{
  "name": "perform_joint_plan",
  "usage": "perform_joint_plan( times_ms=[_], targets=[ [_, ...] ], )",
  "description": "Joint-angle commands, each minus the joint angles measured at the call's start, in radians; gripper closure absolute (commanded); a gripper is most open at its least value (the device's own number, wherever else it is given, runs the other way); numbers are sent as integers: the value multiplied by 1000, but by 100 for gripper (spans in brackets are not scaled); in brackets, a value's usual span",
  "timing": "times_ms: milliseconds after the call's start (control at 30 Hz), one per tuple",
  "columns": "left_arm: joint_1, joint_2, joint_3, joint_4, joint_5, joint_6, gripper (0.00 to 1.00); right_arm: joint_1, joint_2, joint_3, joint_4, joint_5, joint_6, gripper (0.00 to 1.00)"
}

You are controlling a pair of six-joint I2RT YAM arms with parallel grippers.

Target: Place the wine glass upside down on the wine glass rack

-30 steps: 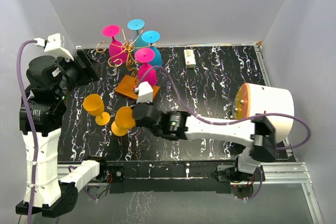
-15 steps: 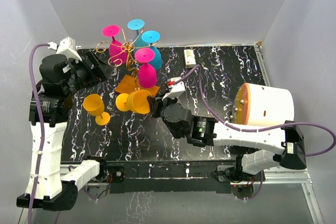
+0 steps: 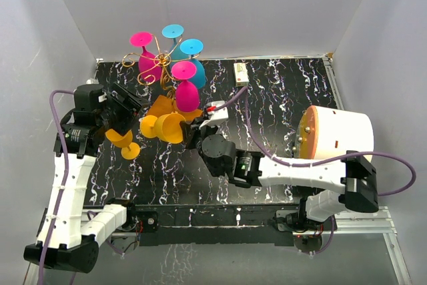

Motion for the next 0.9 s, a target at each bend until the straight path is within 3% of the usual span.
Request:
perform_joint_plan(
  times_ms=[0,267,500,867],
  targets=[
    [-2,-27,-5,-28,-13,-164,26,4,23,1,167,20,-36,100],
    [-2,-29,52,-167,-129,-316,26,4,60,-4,264,42,-62,100],
    [-2,-16,54,-182,-33,-406,28,4,77,8,316,19,-74,100],
    [-2,-32,-56,-149,15,-475,49,4,52,-20,363,-66,-34,100]
  ],
)
